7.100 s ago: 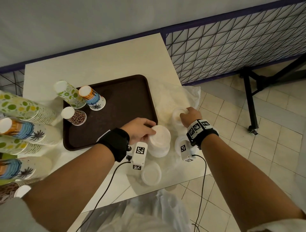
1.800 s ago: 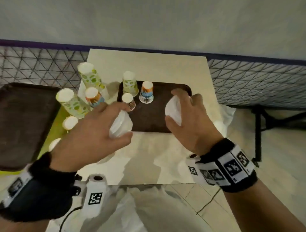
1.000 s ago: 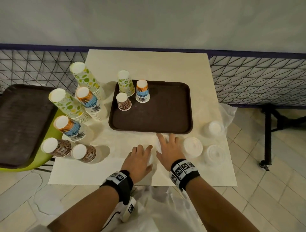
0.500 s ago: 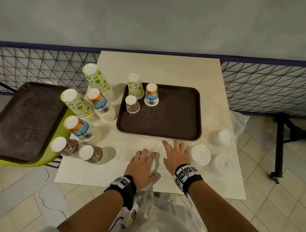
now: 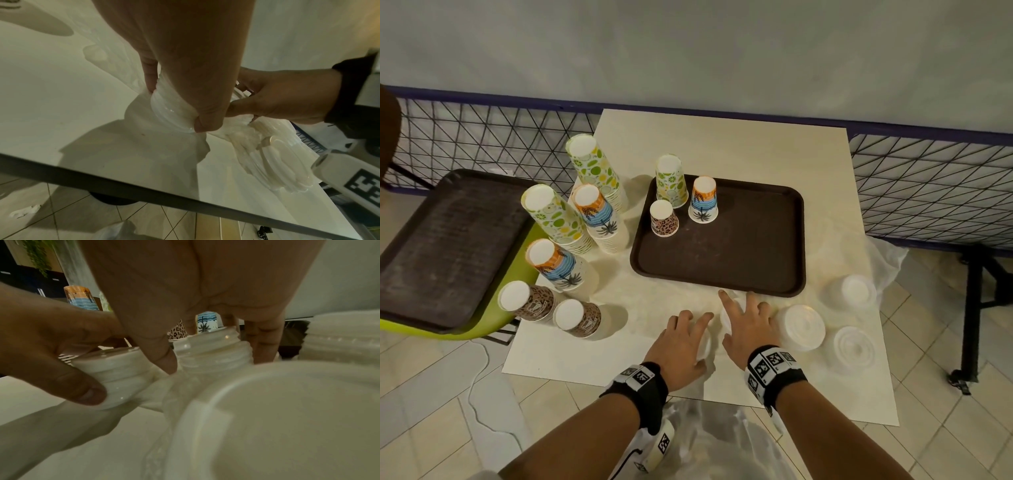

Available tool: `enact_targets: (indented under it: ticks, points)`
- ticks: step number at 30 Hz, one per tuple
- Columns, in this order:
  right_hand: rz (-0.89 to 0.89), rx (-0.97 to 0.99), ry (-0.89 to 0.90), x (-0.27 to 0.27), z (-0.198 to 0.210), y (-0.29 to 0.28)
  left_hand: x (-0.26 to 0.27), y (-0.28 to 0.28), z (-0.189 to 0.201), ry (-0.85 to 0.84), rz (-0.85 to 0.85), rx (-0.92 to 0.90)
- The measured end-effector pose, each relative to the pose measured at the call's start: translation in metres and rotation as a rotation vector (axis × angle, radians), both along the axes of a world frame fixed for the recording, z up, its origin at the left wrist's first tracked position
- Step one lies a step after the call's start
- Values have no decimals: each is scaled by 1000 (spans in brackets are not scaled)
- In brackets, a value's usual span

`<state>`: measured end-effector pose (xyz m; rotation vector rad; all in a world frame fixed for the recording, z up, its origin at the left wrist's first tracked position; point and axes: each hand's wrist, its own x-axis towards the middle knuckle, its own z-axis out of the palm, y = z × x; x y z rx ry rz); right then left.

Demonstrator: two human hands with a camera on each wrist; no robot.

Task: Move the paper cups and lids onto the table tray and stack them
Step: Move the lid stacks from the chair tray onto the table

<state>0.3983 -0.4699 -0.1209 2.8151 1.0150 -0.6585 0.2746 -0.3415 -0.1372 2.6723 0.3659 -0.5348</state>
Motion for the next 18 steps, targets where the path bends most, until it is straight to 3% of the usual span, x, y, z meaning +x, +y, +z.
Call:
enact_targets:
  ticks: [8,18]
  points:
    - [43,19,-46,0,21,-5,0,6,6,-18,33,-84]
    - [-69,352,-32,5,60,-12,-3,21,35,-218,109,-125]
